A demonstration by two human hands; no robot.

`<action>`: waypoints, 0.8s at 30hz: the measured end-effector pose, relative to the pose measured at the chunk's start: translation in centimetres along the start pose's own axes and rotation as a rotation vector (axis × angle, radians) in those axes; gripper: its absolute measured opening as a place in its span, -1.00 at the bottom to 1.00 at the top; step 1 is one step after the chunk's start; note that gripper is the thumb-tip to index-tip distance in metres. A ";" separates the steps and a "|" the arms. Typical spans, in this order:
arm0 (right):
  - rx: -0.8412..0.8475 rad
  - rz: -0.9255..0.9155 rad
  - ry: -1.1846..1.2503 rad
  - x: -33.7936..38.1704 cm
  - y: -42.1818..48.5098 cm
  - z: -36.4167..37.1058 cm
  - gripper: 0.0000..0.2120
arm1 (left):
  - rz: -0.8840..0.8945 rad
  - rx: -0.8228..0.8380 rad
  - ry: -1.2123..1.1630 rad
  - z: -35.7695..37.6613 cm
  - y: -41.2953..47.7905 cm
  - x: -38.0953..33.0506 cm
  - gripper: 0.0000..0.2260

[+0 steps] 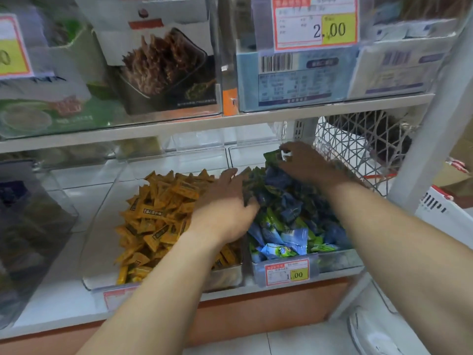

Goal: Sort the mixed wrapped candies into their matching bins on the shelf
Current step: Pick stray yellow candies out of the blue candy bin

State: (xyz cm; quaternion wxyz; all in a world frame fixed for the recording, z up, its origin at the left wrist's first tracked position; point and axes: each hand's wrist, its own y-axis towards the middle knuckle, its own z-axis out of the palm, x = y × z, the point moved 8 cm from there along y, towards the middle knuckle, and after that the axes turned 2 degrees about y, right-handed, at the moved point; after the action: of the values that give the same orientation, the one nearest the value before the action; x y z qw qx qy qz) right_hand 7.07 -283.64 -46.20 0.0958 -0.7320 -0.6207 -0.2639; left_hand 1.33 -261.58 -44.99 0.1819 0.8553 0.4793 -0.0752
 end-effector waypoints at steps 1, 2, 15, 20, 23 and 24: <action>0.022 0.003 -0.081 0.0 0.6 0.6 -0.56 | 0.001 0.000 -0.026 0.2 0.1 0.3 -0.47; 0.046 0.030 -0.123 -0.3 1.1 1.0 -0.53 | 0.008 0.007 -0.032 0.5 0.2 0.4 -0.47; 0.323 -0.072 -0.125 1.9 -2.7 2.8 -0.47 | 0.004 0.053 -0.019 0.9 0.3 0.1 -0.52; 0.381 -0.082 -0.077 2.5 -7.7 2.0 -0.49 | 0.025 0.074 -0.010 0.7 0.1 0.1 -0.54; 0.404 -0.098 -0.075 2.4 -10.4 1.7 -0.33 | 0.017 0.033 0.041 0.0 0.0 -0.2 -0.55; 0.417 -0.110 -0.058 2.5 -11.2 1.6 -0.34 | 0.039 -0.012 0.076 -0.4 0.0 -0.8 -0.56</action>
State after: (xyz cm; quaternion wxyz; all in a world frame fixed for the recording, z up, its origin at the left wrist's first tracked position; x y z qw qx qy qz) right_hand -3.00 -278.36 -48.40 0.2128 -0.6687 -0.7034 -0.1133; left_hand 0.91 -262.02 -44.38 0.1700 0.8656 0.4695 -0.0363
